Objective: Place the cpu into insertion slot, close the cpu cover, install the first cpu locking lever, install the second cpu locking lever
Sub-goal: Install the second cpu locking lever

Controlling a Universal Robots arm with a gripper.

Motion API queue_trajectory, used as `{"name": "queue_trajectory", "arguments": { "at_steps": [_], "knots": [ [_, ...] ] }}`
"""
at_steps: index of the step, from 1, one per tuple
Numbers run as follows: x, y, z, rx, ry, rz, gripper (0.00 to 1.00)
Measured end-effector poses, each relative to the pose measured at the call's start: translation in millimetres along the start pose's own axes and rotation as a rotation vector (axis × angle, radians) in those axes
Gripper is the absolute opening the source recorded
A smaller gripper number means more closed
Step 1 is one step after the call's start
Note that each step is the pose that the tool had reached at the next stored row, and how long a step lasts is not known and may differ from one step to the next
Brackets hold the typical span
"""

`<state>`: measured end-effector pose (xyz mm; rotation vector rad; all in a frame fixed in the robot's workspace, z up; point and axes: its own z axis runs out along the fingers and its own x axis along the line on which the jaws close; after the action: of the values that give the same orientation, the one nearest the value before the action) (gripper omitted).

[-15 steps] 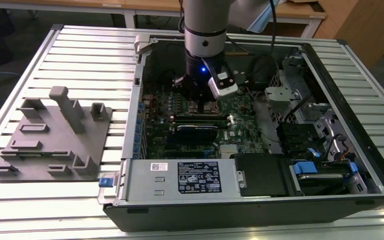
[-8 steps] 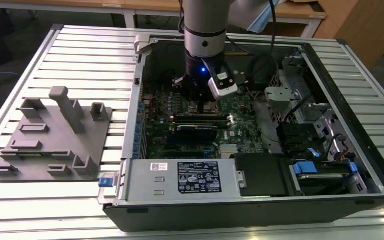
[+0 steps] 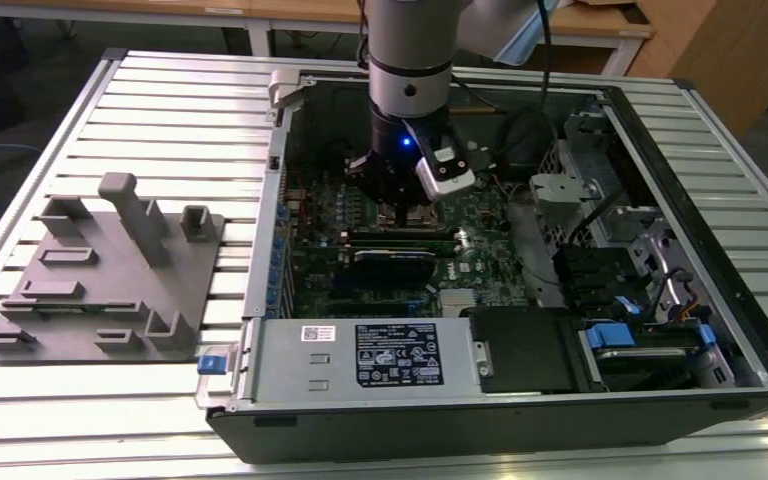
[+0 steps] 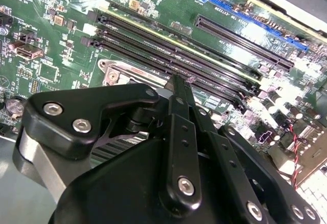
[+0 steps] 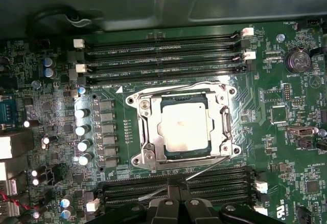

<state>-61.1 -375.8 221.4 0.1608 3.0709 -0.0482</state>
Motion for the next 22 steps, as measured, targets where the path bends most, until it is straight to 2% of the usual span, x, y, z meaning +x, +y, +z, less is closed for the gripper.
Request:
{"name": "queue_trajectory", "arguments": {
  "at_steps": [15,17,22],
  "knots": [
    [0.2,0.1,3.0,-0.0004,-0.0002,0.0,0.1],
    [0.4,0.2,6.3,-0.0003,-0.0001,0.0,0.1],
    [0.5,0.2,7.0,-0.0003,-0.0001,0.0,0.1]
  ]
}}
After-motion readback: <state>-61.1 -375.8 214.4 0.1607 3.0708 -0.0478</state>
